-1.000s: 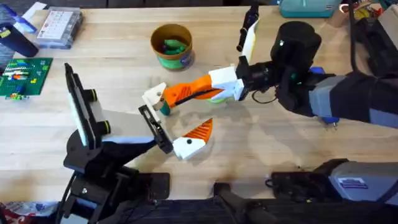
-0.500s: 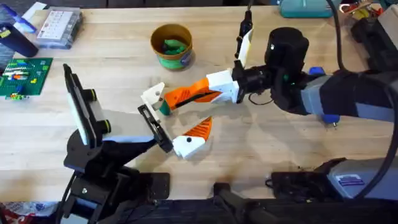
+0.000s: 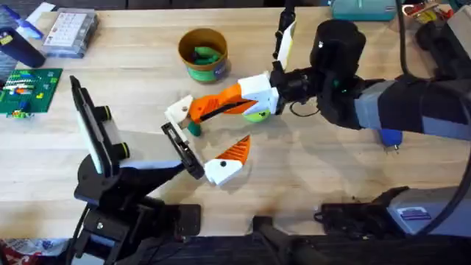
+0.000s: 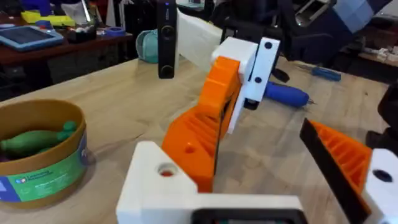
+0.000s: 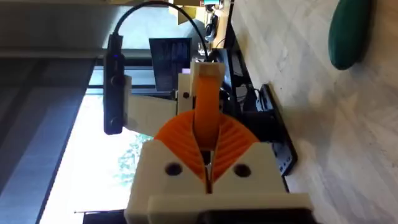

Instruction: Pick up the gripper from the table and insert it into the empty holder that is missing its gripper. Then pick up a screw, insert it into the mounting hole, and use the screwdriver to tighten it. Finally, clean up the table by picking up the vegetable and placing it into the bucket.

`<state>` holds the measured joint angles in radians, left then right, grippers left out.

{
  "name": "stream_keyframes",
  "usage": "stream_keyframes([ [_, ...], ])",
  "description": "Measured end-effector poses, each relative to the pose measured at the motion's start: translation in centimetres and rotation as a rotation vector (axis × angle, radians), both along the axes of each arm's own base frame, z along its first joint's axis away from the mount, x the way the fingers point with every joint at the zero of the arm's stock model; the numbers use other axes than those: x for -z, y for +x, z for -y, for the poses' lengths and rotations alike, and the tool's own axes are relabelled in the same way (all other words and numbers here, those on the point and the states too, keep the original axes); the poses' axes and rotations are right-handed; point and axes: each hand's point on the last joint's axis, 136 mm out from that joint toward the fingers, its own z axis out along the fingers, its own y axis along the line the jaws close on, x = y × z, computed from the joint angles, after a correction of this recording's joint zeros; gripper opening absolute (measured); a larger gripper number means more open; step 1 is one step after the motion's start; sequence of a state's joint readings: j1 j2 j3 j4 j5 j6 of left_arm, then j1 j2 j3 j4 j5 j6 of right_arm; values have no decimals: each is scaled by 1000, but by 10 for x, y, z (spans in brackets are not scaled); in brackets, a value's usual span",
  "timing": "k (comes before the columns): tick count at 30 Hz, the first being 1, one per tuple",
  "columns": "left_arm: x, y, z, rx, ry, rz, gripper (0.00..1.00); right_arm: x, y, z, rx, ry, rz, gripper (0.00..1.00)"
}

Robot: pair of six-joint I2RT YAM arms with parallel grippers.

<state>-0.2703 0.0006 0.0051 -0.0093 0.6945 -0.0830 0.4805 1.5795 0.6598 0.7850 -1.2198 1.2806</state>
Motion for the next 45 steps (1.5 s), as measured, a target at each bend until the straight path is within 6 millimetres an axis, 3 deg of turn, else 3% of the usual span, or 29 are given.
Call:
stream_keyframes([
  [13,2,0,0,-3,0,-13,993,8,6,-6,-7,-9,-15,18],
  [22,3,6,-5,-44,-1,-20,993,11,12,-41,-127,2,-21,19],
  [27,4,12,-10,-84,-2,-25,993,13,16,-51,-136,1,-19,19],
  [40,4,14,-12,-104,-3,-31,993,15,17,-55,-123,-6,-20,19],
  [45,4,15,-12,-104,-3,-31,993,15,17,-55,-123,-7,-24,62],
])
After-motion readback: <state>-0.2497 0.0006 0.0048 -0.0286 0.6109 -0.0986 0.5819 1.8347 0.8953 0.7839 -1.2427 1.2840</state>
